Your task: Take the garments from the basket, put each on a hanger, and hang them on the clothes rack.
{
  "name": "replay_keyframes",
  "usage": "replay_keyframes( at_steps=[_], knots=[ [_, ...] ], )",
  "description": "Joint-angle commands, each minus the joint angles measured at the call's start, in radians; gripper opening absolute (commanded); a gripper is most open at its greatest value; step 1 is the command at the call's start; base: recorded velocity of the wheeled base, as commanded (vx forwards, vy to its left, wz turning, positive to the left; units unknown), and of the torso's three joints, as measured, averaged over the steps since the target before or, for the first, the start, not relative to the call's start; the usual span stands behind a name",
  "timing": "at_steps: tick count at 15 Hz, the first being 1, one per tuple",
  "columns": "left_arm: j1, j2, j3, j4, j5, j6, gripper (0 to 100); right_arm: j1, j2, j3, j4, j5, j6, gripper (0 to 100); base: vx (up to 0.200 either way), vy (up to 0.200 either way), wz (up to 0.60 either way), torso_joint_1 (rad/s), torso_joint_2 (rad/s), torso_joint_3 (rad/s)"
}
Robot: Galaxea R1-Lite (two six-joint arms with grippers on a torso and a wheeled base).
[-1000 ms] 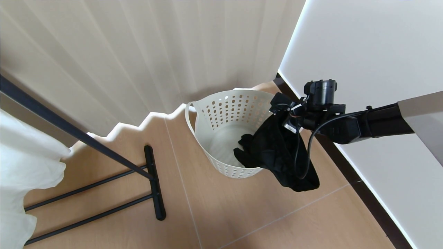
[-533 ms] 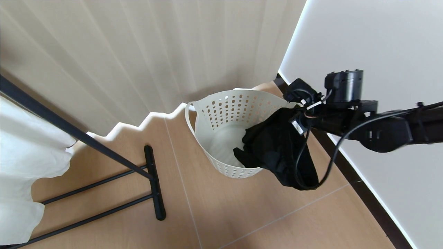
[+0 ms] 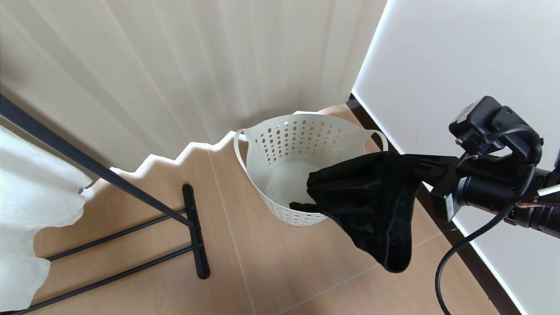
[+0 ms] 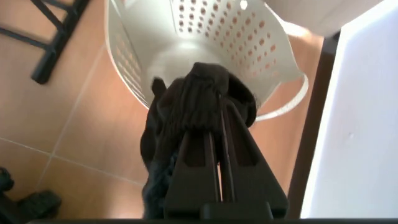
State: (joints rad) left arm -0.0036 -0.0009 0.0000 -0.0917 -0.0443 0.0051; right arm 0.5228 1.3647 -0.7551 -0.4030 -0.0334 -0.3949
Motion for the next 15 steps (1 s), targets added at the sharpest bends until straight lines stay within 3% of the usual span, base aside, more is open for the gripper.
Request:
replay_keyframes(
  at_steps=[1,15],
  knots=[
    [-0.001,0.001,0.0,0.0,0.0,0.001,100,0.01,-0.032,0.03,-0.022,0.006,0.001,0,0.0,0.0,0.0,0.0,0.0,0.0],
    [-0.001,0.001,0.0,0.0,0.0,0.001,100,0.002,0.024,0.028,-0.079,0.007,0.011,0,0.0,0.0,0.0,0.0,0.0,0.171]
  ],
)
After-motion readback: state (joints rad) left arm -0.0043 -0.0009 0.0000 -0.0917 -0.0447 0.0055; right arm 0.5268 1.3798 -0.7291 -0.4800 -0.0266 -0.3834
